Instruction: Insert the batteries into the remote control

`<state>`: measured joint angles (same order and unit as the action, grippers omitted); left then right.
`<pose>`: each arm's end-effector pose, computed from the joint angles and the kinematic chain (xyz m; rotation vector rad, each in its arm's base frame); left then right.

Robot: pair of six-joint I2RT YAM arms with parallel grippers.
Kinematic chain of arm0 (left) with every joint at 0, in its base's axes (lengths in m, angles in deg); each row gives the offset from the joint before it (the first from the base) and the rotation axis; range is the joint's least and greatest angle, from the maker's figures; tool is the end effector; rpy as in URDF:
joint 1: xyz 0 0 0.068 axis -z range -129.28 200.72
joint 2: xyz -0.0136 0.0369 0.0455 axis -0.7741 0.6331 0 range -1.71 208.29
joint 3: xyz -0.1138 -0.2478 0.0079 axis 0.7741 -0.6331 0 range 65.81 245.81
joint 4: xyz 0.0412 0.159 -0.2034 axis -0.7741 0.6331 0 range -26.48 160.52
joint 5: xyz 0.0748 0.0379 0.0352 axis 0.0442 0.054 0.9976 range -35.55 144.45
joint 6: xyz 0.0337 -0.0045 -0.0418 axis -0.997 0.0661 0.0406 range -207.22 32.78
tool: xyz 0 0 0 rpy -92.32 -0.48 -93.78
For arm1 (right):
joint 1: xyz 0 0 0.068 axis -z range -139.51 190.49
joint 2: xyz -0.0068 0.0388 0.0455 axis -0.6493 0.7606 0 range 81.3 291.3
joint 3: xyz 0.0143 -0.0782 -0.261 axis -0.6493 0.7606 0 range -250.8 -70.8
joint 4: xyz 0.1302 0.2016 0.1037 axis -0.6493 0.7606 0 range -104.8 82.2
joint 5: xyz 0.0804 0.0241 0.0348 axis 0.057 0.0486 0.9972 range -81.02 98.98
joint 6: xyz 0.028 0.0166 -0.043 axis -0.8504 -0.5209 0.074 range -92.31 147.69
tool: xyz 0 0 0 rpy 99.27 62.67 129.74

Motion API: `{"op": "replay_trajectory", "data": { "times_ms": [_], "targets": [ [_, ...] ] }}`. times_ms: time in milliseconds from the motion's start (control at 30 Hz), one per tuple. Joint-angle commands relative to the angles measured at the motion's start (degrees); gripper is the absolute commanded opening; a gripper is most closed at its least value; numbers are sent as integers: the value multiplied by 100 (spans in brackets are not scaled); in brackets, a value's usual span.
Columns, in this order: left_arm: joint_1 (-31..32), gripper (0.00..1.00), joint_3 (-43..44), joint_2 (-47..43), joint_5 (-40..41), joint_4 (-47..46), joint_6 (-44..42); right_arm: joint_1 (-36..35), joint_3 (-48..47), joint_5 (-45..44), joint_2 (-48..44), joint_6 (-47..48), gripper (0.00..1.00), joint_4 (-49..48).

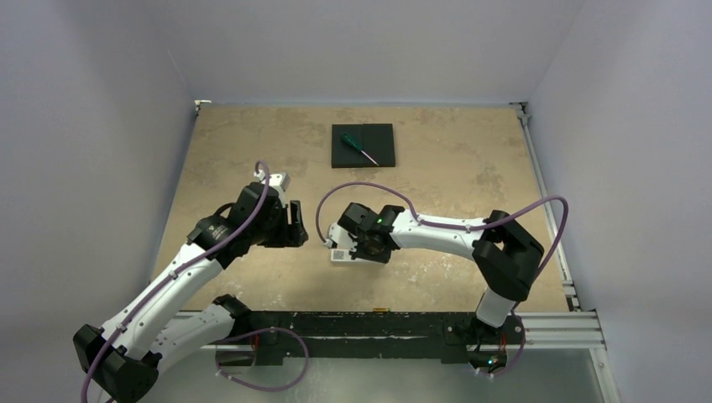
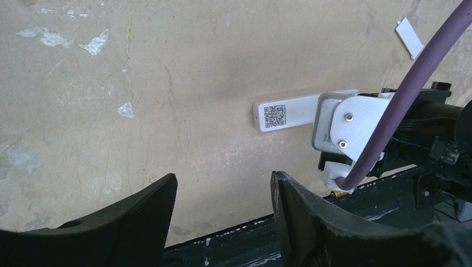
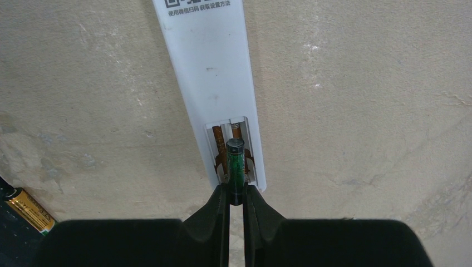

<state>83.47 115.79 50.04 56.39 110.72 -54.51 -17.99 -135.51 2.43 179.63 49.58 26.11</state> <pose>0.1480 -0.0938 0.2906 -0.0149 2.4817 -0.4668 0.1731 0.2747 0.1837 -1.8216 2.1914 -0.0330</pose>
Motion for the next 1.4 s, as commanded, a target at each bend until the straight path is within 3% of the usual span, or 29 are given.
{"op": "replay_trajectory", "data": {
  "times_ms": [0,1367],
  "targets": [
    [-19,62,3,28,-44,-157,-170,38,-165,-121,-32,-62,15,-39],
    [-17,62,-6,-50,-44,-140,-154,82,-200,-143,32,-122,27,-70]
  ]
}}
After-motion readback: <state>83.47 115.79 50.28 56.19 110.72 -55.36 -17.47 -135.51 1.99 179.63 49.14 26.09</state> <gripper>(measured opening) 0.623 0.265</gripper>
